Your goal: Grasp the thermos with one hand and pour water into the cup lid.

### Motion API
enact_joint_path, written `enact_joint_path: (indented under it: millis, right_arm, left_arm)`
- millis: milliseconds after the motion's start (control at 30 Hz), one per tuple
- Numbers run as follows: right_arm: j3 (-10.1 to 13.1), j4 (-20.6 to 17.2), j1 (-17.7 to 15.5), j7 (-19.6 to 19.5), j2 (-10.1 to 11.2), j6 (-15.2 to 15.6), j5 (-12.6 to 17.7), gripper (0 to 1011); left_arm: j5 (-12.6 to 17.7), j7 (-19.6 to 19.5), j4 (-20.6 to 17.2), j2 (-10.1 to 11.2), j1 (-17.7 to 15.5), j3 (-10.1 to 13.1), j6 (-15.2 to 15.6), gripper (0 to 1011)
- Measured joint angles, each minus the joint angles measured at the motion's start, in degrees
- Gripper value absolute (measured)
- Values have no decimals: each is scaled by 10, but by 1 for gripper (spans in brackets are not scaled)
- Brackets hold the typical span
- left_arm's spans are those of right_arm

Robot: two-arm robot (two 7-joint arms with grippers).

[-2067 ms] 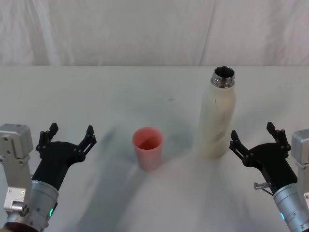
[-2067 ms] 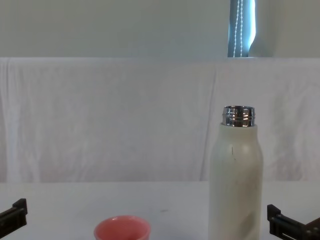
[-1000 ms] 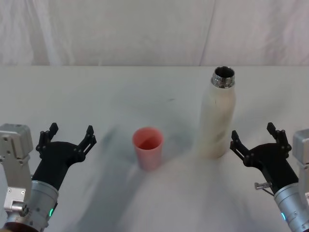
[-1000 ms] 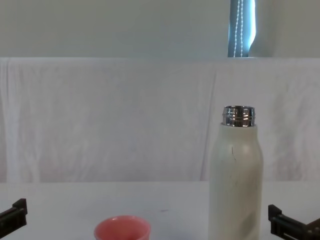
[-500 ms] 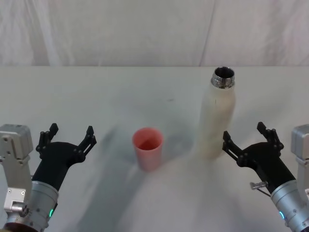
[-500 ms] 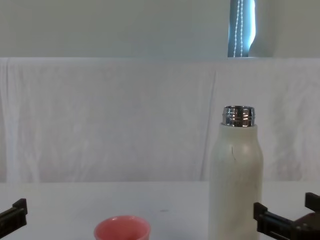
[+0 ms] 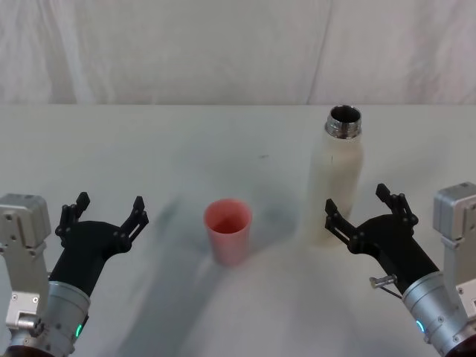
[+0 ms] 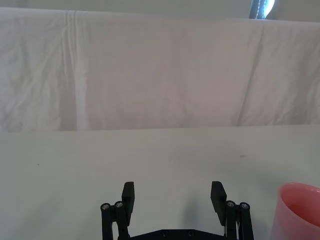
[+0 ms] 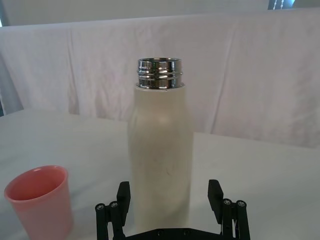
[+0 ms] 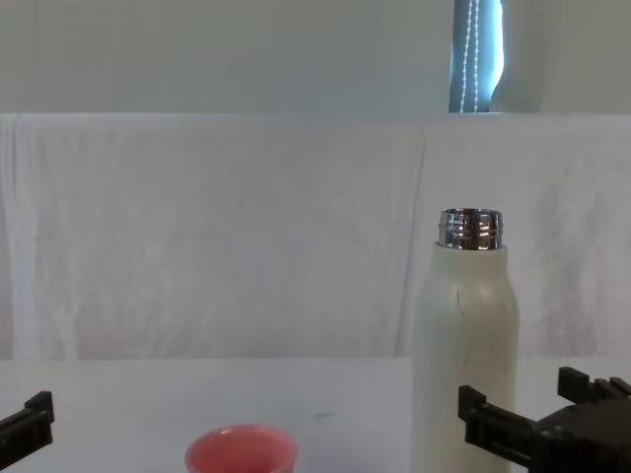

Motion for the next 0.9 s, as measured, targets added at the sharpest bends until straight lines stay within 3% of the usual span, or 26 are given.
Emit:
enact_joint_path:
  millis: [900]
  right_arm:
    - [-21,37,43,6,-13,-6,-33,1000]
  left_arm:
    - [0,0,0,0,0,0,0,1001]
